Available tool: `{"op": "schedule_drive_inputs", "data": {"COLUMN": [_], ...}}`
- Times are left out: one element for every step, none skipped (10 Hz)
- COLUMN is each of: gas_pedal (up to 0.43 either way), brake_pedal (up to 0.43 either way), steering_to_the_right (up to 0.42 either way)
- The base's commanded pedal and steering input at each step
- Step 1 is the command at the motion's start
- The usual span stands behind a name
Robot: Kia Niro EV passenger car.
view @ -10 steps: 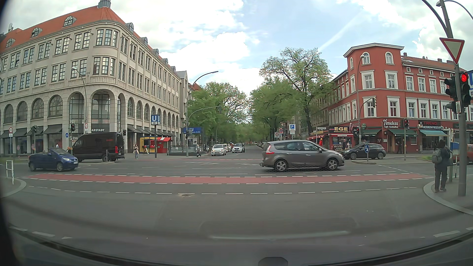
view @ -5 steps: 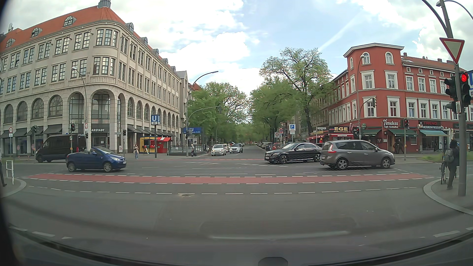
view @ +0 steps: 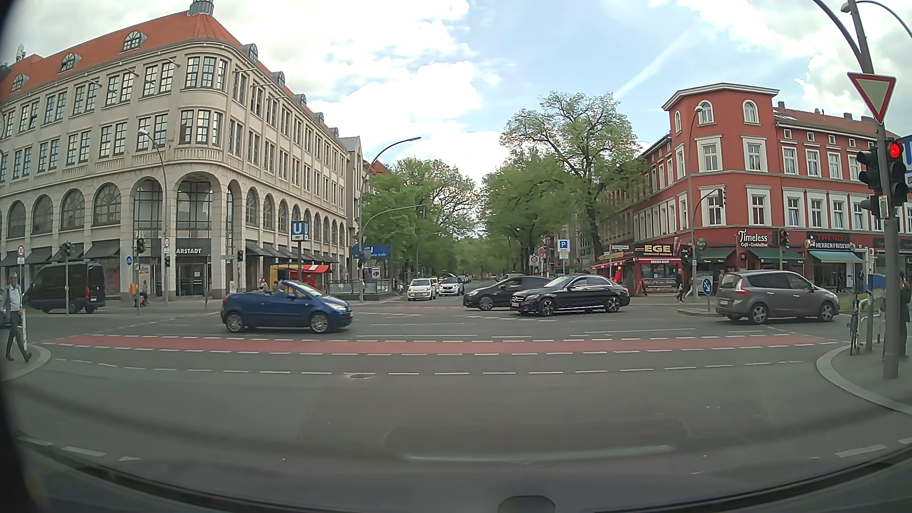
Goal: Follow the waypoints while adhering to traffic rules and regulations
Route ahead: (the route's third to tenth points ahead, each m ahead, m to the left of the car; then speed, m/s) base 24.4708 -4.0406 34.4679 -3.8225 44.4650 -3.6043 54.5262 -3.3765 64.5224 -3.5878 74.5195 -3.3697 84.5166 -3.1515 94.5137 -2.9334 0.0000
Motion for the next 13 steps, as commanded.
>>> {"op": "schedule_drive_inputs", "data": {"gas_pedal": [0.0,0.0,0.0,0.0,0.0,0.0,0.0,0.0,0.0,0.0,0.0,0.0,0.0], "brake_pedal": [0.402,0.409,0.402,0.402,0.402,0.402,0.402,0.402,0.402,0.402,0.402,0.402,0.402], "steering_to_the_right": [-0.003,-0.003,-0.003,-0.003,-0.003,-0.003,-0.003,-0.003,-0.003,-0.003,-0.003,-0.003,-0.003]}}
